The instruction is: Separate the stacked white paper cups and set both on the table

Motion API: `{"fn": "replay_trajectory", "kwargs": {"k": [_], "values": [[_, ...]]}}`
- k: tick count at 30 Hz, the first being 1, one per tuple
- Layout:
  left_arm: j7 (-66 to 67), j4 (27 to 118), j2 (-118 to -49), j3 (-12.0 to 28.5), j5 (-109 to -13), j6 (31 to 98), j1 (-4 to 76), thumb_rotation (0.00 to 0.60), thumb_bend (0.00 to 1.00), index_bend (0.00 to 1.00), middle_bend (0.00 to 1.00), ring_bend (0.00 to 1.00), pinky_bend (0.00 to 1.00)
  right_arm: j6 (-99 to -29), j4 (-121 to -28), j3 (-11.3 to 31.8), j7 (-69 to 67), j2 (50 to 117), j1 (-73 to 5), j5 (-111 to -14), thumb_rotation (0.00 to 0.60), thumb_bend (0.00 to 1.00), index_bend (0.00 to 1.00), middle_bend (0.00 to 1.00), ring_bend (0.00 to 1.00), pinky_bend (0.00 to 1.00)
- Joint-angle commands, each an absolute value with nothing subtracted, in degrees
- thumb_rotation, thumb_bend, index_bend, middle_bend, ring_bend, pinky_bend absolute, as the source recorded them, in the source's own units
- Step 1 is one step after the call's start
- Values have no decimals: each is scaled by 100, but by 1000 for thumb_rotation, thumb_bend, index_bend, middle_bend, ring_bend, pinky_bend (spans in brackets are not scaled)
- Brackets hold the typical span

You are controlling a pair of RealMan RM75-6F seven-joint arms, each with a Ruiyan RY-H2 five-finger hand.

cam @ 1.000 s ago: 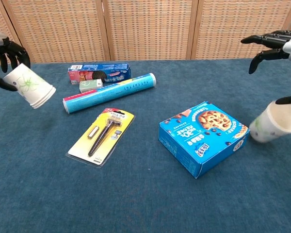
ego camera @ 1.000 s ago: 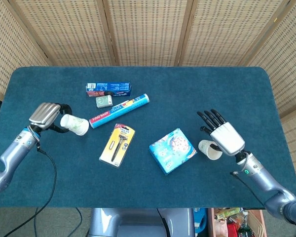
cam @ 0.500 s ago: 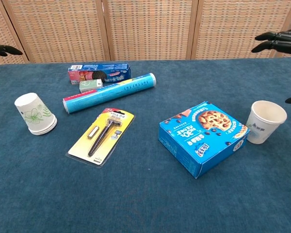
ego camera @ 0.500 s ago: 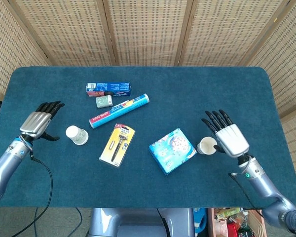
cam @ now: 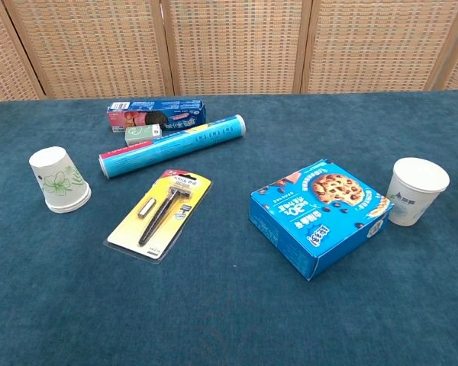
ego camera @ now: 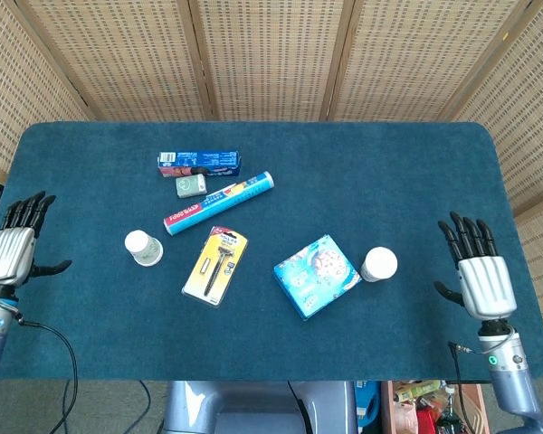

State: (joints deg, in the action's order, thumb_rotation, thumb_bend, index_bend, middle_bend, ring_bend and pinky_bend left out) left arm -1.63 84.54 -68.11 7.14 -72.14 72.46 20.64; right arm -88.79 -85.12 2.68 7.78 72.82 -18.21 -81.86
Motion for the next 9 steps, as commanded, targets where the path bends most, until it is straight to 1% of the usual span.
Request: {"fn": "replay_trajectory", "kwargs": {"k": [1, 5, 9], "values": [[31, 8744, -6830, 578, -7299, 7533, 1844, 600, 128, 0, 0, 0, 0, -9045, -8651, 266, 828, 7257, -1661, -8200, 600, 0, 0, 0, 0, 0], [202, 9020, -6808, 483, -7365, 7697, 1706, 600, 127, 0, 0, 0, 0, -9182, -8721, 244, 821, 7231, -1519, -8247, 600, 0, 0, 0, 0, 0], [389, 9152, -6814, 430, -7412, 7727, 1669, 600, 128, 0, 0, 0, 0, -9242, -8721, 242, 827, 7185, -1428, -8282, 600, 0, 0, 0, 0, 0]]}}
